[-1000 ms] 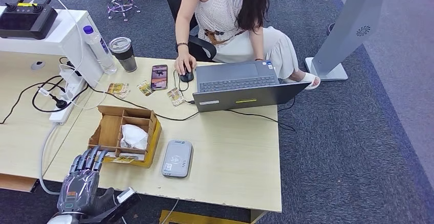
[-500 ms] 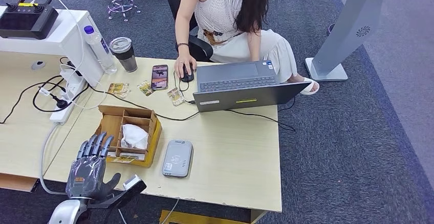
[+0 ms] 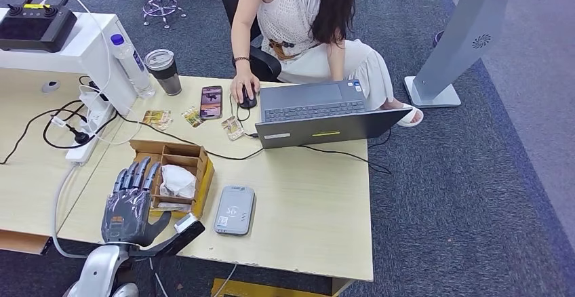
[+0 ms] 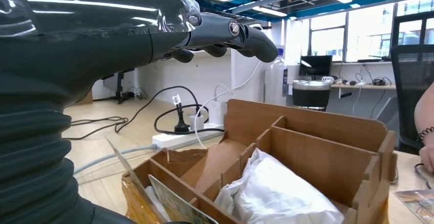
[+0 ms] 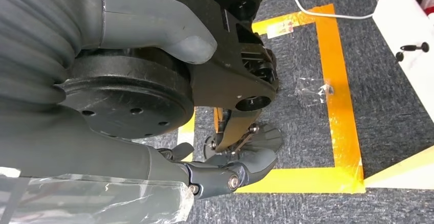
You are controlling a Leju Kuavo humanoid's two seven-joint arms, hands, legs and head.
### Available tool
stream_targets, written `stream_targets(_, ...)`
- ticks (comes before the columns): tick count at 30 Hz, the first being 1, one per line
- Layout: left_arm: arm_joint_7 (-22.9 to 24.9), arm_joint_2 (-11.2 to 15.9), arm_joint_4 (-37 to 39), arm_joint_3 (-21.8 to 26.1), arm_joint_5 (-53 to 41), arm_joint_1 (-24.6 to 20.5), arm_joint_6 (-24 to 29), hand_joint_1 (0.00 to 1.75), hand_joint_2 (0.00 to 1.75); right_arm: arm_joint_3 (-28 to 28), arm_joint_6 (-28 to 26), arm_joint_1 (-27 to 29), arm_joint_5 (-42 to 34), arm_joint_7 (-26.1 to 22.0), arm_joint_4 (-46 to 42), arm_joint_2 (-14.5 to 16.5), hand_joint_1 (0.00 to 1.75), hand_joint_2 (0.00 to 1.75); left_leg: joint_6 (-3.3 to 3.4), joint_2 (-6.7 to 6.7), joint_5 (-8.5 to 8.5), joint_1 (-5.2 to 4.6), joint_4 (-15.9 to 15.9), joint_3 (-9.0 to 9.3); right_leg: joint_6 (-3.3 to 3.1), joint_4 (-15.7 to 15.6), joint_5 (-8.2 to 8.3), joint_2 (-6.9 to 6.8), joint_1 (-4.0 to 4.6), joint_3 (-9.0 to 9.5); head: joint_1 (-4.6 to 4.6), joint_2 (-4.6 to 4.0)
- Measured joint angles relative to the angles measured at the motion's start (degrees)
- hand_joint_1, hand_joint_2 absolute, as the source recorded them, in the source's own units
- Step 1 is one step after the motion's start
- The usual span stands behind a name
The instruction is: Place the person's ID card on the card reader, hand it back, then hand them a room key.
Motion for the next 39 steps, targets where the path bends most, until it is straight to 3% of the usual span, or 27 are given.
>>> stream_targets(20, 0.24, -1.2, 1.63, -1.8, 0.11, -1.15, -1.35, 0.0, 1.75, 0.01, -0.25, 0.0, 0.3, 0.38, 0.0, 0.32, 0.0, 1.75, 0.0, 0.01, 0.0, 0.0, 0.0, 0.0, 0.0, 0.0, 0.0, 0.01, 0.0, -0.01, 0.0, 0.0)
stream_targets(39, 4.04, -1.09, 2.42, -1.84, 0.58, -1.04, -4.03, 0.0, 1.75, -0.13, -0.43, 0.0, 0.9, 0.64, 0.0, 0.38, 0.0, 1.75, 0.0, 0.01, 0.0, 0.0, 0.0, -0.01, 0.0, 0.0, 0.0, 0.01, 0.0, -0.01, 0.0, 0.0)
